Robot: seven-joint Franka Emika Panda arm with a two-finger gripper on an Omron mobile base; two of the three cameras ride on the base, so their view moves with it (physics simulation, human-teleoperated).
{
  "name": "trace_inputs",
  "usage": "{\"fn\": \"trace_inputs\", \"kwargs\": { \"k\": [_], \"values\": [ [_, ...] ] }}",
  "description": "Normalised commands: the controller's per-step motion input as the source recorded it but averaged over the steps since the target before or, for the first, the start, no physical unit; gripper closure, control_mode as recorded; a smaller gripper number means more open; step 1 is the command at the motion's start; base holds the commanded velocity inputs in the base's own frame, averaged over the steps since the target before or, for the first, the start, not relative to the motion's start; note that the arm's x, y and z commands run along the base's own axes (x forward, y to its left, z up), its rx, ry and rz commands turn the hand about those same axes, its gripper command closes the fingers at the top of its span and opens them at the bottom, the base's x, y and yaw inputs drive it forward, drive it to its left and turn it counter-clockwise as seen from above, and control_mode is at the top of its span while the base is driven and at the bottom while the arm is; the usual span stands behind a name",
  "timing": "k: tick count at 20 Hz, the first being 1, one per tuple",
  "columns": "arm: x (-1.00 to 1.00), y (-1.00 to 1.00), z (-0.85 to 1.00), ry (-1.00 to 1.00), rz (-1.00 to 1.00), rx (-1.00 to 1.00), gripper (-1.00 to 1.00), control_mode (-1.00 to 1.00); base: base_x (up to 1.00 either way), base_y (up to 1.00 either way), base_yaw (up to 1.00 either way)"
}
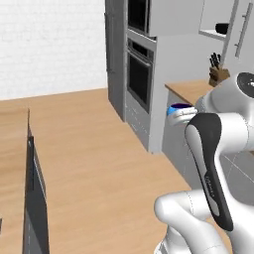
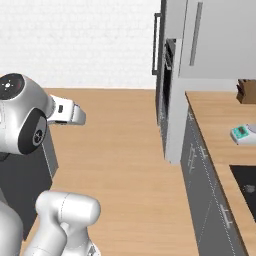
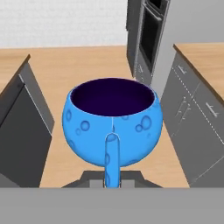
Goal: Gather all objects into one cabinet and sort the glasses and bowls to opposite sides.
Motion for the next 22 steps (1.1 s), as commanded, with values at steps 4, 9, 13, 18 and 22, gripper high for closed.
{"fn": "trace_inputs", "kwargs": {
  "k": [4,9,13,18,22],
  "values": [
    [0.0,0.0,0.0,0.0,0.0,0.0,1.0,1.0,1.0,0.25,0.01],
    [0.0,0.0,0.0,0.0,0.0,0.0,1.0,1.0,1.0,0.13,-0.01],
    [0.0,0.0,0.0,0.0,0.0,0.0,1.0,1.0,1.0,0.01,-0.27],
    [0.0,0.0,0.0,0.0,0.0,0.0,1.0,1.0,0.9,0.01,-0.53],
    [0.0,0.0,0.0,0.0,0.0,0.0,1.0,1.0,0.58,0.07,-0.69]
  ]
}}
